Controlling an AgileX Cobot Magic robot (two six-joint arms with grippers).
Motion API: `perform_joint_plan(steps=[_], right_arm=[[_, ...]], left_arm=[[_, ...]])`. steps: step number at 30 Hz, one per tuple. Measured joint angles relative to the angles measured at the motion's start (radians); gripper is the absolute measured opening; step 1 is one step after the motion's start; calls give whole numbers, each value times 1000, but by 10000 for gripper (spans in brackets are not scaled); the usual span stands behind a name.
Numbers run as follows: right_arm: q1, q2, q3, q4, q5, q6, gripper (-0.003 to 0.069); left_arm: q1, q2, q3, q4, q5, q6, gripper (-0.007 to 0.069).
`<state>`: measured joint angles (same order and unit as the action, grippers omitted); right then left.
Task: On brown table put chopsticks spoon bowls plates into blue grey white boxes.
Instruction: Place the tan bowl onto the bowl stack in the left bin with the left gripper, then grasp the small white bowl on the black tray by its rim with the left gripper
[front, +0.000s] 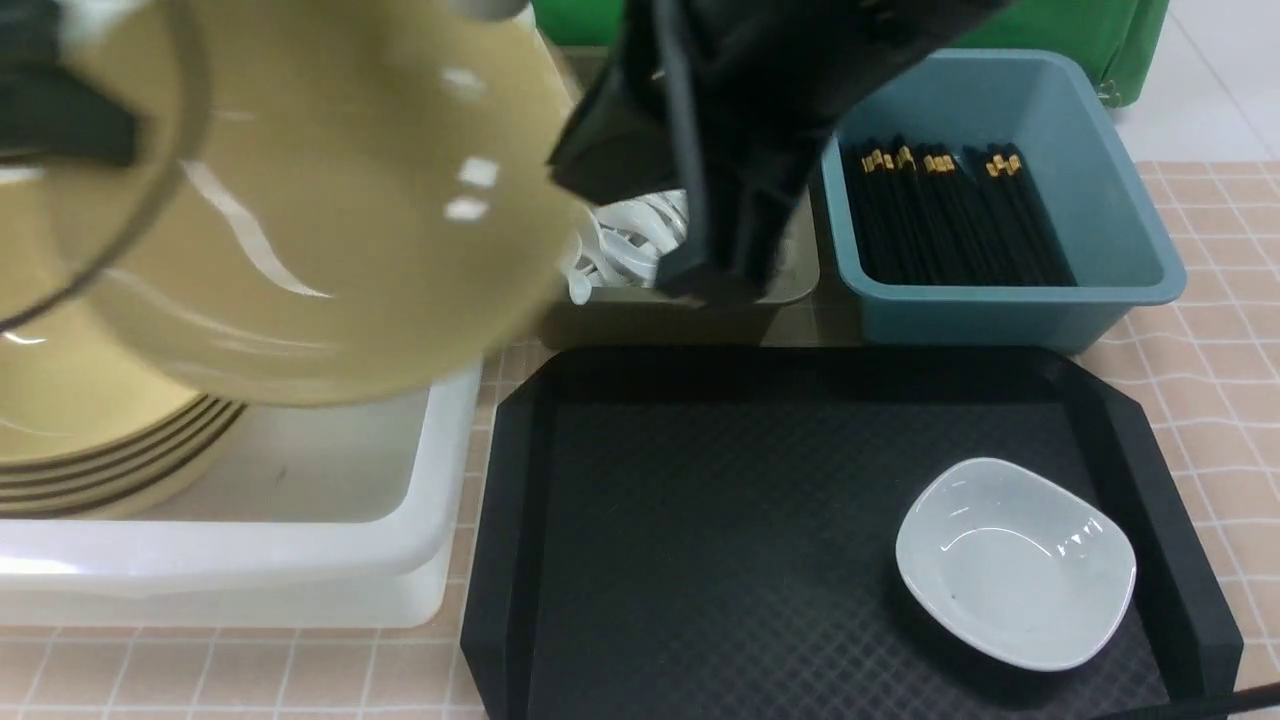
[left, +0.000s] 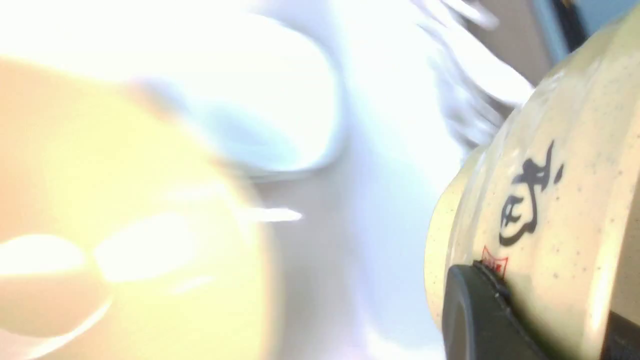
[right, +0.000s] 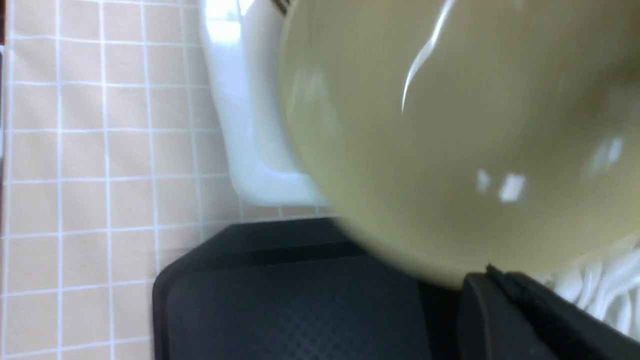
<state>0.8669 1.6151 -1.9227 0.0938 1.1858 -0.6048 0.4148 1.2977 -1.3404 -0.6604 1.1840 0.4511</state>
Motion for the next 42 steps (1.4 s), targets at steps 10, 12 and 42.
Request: perform_joint_plan(steps=[10,12,42], right_arm=[[6,59,-8,2,2,-5,48],[6,59,-8,2,9,-5,48],[-1,59,-9,-6,59,-45,51]], left_arm=[[304,-14,145,93,-195,-5,8],[305,33,145,109,-225,-12,8],[236,143,-155,345,-18,-221,548]])
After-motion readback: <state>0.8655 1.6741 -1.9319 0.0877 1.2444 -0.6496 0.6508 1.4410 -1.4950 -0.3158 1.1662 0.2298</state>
